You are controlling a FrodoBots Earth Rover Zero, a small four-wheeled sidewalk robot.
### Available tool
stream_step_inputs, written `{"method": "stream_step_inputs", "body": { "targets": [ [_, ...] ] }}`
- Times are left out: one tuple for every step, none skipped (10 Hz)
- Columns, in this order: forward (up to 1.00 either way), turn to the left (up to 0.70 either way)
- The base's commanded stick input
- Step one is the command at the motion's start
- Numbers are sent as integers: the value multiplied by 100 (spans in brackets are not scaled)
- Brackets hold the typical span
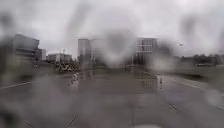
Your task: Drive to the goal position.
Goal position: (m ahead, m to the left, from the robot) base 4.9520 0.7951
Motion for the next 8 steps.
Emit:
{"method": "stream_step_inputs", "body": {
  "targets": [
    [7, 0],
    [7, 0],
    [7, 0],
    [7, 0],
    [7, 0],
    [7, 0],
    [7, 0],
    [7, 0]
  ]
}}
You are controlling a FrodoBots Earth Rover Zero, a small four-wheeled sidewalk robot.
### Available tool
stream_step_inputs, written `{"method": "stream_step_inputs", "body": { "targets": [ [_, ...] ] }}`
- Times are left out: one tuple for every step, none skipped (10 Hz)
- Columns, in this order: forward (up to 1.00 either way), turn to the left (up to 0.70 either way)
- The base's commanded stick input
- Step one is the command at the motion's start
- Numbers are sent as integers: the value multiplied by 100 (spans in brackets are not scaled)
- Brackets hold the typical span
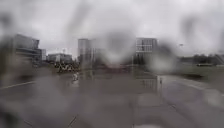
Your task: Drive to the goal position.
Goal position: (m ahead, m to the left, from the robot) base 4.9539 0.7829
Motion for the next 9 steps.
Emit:
{"method": "stream_step_inputs", "body": {
  "targets": [
    [7, 0],
    [7, 0],
    [7, 0],
    [7, 0],
    [7, 0],
    [7, 0],
    [7, 0],
    [7, 0],
    [7, 0]
  ]
}}
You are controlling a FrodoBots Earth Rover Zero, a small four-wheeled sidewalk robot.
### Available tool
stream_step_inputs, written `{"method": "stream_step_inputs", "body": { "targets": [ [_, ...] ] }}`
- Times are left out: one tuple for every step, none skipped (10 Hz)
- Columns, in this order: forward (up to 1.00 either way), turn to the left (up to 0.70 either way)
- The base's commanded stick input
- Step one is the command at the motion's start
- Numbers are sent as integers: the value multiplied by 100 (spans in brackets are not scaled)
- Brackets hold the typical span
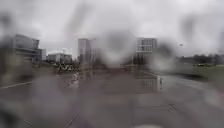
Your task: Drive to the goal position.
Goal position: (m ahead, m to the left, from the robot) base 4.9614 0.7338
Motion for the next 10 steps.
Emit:
{"method": "stream_step_inputs", "body": {
  "targets": [
    [7, 0],
    [7, 0],
    [7, 0],
    [7, 0],
    [7, 0],
    [7, 0],
    [7, 0],
    [7, 0],
    [7, 0],
    [7, 0]
  ]
}}
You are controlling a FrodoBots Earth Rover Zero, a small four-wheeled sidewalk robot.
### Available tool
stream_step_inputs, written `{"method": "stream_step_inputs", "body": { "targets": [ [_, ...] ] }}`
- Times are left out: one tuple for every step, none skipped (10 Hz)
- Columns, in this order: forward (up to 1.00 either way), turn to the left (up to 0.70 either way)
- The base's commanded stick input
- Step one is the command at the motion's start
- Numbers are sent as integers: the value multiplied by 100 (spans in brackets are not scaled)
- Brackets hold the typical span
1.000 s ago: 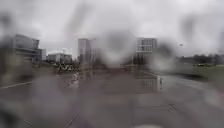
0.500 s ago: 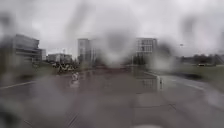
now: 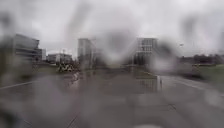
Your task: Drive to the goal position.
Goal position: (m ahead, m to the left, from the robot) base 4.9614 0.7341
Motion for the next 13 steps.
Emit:
{"method": "stream_step_inputs", "body": {
  "targets": [
    [7, 0],
    [7, 0],
    [7, 0],
    [7, 0],
    [7, 0],
    [7, 0],
    [7, 0],
    [7, 0],
    [7, 0],
    [7, 0],
    [7, 0],
    [7, 0],
    [7, 0]
  ]
}}
